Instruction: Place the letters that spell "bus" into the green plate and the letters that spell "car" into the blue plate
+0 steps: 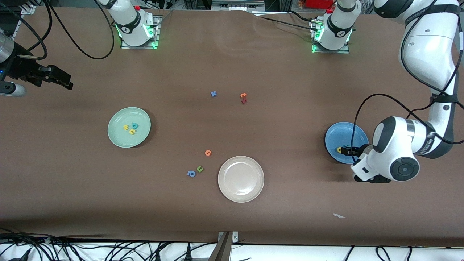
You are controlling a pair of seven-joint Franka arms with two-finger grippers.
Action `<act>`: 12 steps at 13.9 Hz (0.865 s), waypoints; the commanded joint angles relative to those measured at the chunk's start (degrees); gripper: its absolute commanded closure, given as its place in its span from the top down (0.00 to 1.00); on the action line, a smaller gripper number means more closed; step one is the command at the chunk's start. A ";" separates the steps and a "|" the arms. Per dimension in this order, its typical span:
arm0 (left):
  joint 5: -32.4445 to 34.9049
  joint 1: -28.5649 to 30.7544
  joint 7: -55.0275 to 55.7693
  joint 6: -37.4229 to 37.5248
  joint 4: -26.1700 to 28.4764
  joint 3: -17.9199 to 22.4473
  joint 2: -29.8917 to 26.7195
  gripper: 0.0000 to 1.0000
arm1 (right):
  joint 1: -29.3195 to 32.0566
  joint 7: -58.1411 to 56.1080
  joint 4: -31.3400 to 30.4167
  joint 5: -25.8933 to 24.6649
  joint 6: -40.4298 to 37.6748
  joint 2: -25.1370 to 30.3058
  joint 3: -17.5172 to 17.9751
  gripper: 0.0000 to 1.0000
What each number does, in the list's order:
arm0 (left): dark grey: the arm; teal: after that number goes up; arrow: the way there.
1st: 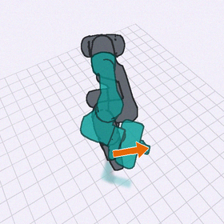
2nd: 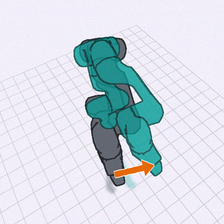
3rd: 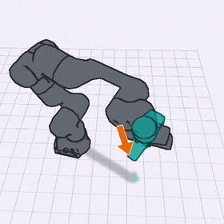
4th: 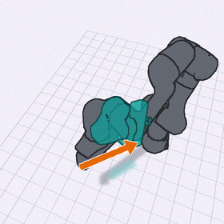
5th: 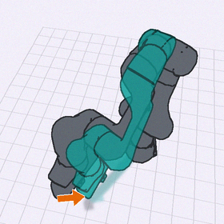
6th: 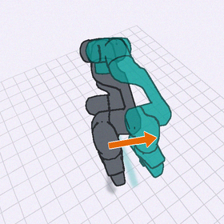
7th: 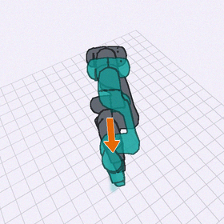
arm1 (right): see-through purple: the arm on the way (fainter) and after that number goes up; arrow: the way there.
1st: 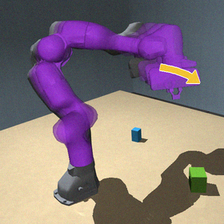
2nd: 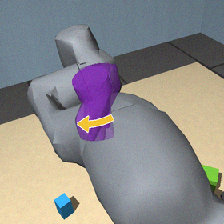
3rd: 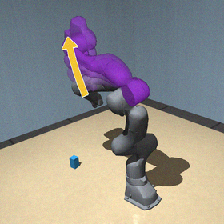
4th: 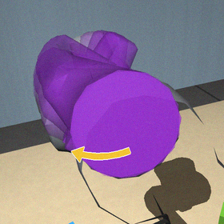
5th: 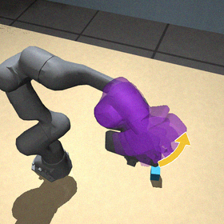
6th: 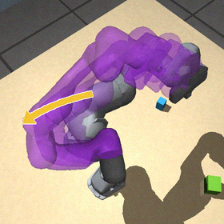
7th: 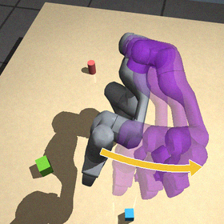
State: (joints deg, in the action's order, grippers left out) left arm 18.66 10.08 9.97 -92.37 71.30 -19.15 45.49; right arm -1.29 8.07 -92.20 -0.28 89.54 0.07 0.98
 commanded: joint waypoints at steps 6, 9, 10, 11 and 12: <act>-2.21 4.15 -2.49 6.59 0.77 -0.71 -9.97 1.00 | 0.33 -0.77 1.23 0.11 -1.04 -0.24 0.34 1.00; -4.68 6.00 -4.26 9.75 0.59 -1.06 -12.26 1.00 | 0.33 -0.77 1.23 0.11 -1.04 -0.24 0.34 1.00; -5.12 6.35 -4.69 10.19 0.59 -0.98 -13.39 1.00 | 0.33 -0.77 1.23 0.11 -1.04 -0.24 0.34 1.00; -7.38 6.87 -6.09 10.37 0.59 -0.54 -14.80 1.00 | 0.33 -0.77 1.23 0.11 -1.04 -0.24 0.34 1.00; -9.84 7.49 -9.41 10.37 0.94 0.16 -16.20 1.00 | 0.33 -0.77 1.23 0.11 -1.04 -0.24 0.34 1.00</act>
State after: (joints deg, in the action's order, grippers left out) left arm 13.03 16.04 5.56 -82.97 70.89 -19.51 33.14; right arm -1.29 8.07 -92.18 -0.28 89.52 0.07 0.98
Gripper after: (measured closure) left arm 0.000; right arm 0.000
